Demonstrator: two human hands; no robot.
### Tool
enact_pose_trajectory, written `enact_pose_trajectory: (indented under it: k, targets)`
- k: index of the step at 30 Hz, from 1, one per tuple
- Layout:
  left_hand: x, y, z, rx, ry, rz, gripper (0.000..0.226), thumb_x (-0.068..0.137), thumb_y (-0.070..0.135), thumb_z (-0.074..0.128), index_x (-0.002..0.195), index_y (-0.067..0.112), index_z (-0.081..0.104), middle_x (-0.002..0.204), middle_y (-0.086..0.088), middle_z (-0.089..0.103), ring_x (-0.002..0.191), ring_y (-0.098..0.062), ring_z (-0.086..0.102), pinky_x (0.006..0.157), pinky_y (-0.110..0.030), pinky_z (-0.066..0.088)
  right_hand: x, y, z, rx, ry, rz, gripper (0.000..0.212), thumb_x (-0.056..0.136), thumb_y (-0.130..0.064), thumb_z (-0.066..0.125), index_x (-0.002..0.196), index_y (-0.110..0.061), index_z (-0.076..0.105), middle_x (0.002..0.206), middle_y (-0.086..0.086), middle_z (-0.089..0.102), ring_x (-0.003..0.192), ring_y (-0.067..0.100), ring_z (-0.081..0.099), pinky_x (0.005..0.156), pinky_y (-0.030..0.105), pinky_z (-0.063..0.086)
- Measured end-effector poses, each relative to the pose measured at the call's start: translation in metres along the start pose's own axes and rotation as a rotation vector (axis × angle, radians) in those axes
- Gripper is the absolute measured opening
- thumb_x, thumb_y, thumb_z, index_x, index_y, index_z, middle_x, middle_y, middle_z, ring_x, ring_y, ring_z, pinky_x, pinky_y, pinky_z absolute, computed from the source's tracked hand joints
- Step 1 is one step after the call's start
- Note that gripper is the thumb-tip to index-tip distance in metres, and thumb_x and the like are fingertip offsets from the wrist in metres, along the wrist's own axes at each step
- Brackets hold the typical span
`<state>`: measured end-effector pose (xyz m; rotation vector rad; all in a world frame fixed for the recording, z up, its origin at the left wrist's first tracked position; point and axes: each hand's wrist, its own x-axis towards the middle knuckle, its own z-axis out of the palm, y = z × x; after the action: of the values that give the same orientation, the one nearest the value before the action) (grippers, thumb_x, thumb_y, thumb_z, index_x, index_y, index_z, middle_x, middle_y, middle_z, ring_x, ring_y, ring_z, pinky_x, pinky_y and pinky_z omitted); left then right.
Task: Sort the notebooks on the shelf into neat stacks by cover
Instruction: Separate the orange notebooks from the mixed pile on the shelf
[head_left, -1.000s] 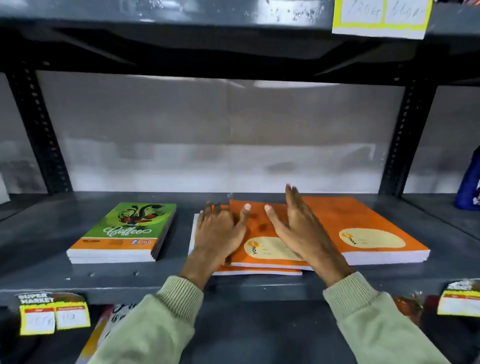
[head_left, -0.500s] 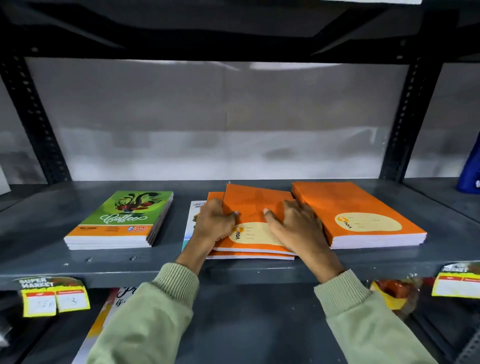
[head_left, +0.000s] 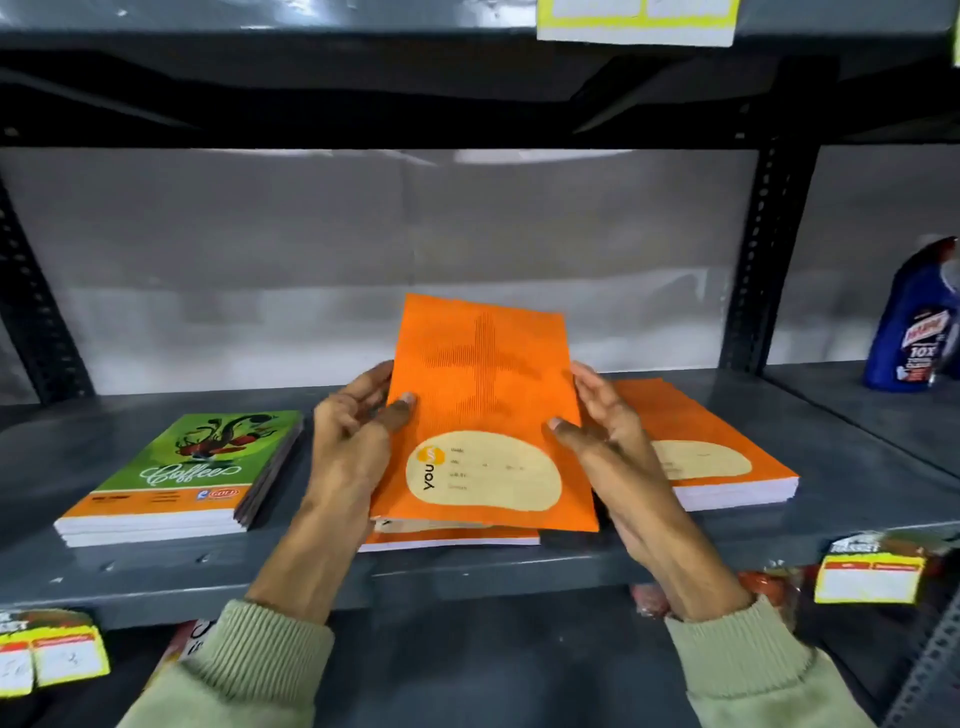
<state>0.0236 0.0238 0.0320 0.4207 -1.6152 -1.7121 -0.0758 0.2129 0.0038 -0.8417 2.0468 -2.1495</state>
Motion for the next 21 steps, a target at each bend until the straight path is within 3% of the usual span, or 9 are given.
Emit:
enact_pose_trajectory:
  k: [4,6,9,12,14,16,19,21]
  targets:
    - [-0.010,0.002,0.056,-0.076,-0.087,-0.071,0.016,0.093,0.011,0.060,0.101,0.023,0.068,0.101,0.000,0.077,0.089,-0.026,0.075,0.079,-0.045,0.060,0.013,-0.027,-0.054,0.014,0.111,-0.035,0.052,0.093,0.003,0.054,0.137,-0.025,0.051,0.118,-0.019,0.067,0.111,0.004,0.065,0.093,0.029,0.052]
    - [-0.014,-0.004,0.087,-0.043,-0.108,-0.076,0.021,0.095,0.007,0.057,0.082,0.021,0.065,0.094,0.000,0.075,0.094,-0.030,0.072,0.086,-0.047,0.058,0.025,-0.033,-0.083,-0.037,0.117,0.014,0.051,0.093,0.005,0.052,0.136,-0.021,0.053,0.114,-0.016,0.070,0.104,0.010,0.069,0.085,0.030,0.056]
    - [-0.012,-0.025,0.126,0.061,-0.157,-0.050,0.026,0.092,-0.001,0.054,0.079,0.017,0.068,0.089,-0.003,0.076,0.088,-0.028,0.073,0.086,-0.050,0.058,0.045,-0.026,-0.125,-0.143,0.089,0.118,0.051,0.093,0.007,0.050,0.138,-0.017,0.050,0.117,-0.010,0.070,0.089,0.007,0.071,0.069,0.022,0.058]
    - [-0.004,-0.050,0.144,0.254,-0.194,0.008,0.018,0.083,0.009,0.056,0.089,0.015,0.072,0.092,-0.005,0.078,0.085,-0.027,0.074,0.081,-0.050,0.059,0.056,-0.010,-0.150,-0.311,0.042,0.190,0.057,0.091,0.009,0.050,0.141,-0.017,0.047,0.124,-0.004,0.068,0.098,0.014,0.068,0.089,0.034,0.055]
    - [-0.001,-0.062,0.151,0.419,-0.272,0.018,0.017,0.084,0.012,0.057,0.091,0.010,0.072,0.093,-0.007,0.077,0.087,-0.025,0.073,0.080,-0.046,0.060,0.056,-0.003,-0.155,-0.481,-0.025,0.204,0.059,0.089,0.011,0.048,0.132,-0.029,0.053,0.117,-0.008,0.070,0.096,0.015,0.067,0.094,0.039,0.050]
    - [-0.002,-0.066,0.153,0.639,-0.339,0.062,0.018,0.088,0.022,0.059,0.090,0.010,0.071,0.097,-0.009,0.075,0.098,-0.028,0.069,0.086,-0.044,0.056,0.052,-0.002,-0.157,-0.787,-0.143,0.239,0.054,0.093,-0.003,0.050,0.128,-0.044,0.048,0.119,-0.011,0.065,0.109,0.019,0.062,0.098,0.038,0.046]
    - [-0.002,-0.059,0.140,0.830,-0.291,0.234,0.031,0.093,0.033,0.055,0.106,0.006,0.062,0.113,-0.018,0.068,0.114,-0.038,0.059,0.096,-0.044,0.047,0.045,-0.007,-0.152,-1.186,-0.068,0.176,0.053,0.096,-0.035,0.050,0.147,-0.030,0.037,0.137,0.010,0.057,0.138,0.032,0.038,0.112,0.050,0.025]
    - [0.003,-0.049,0.118,0.883,-0.176,0.278,0.035,0.095,0.034,0.053,0.115,0.005,0.053,0.111,-0.020,0.066,0.108,-0.038,0.060,0.080,-0.034,0.045,0.035,-0.018,-0.129,-1.051,0.053,-0.025,0.056,0.096,-0.039,0.049,0.148,-0.022,0.038,0.118,0.010,0.066,0.135,0.032,0.043,0.110,0.048,0.028]
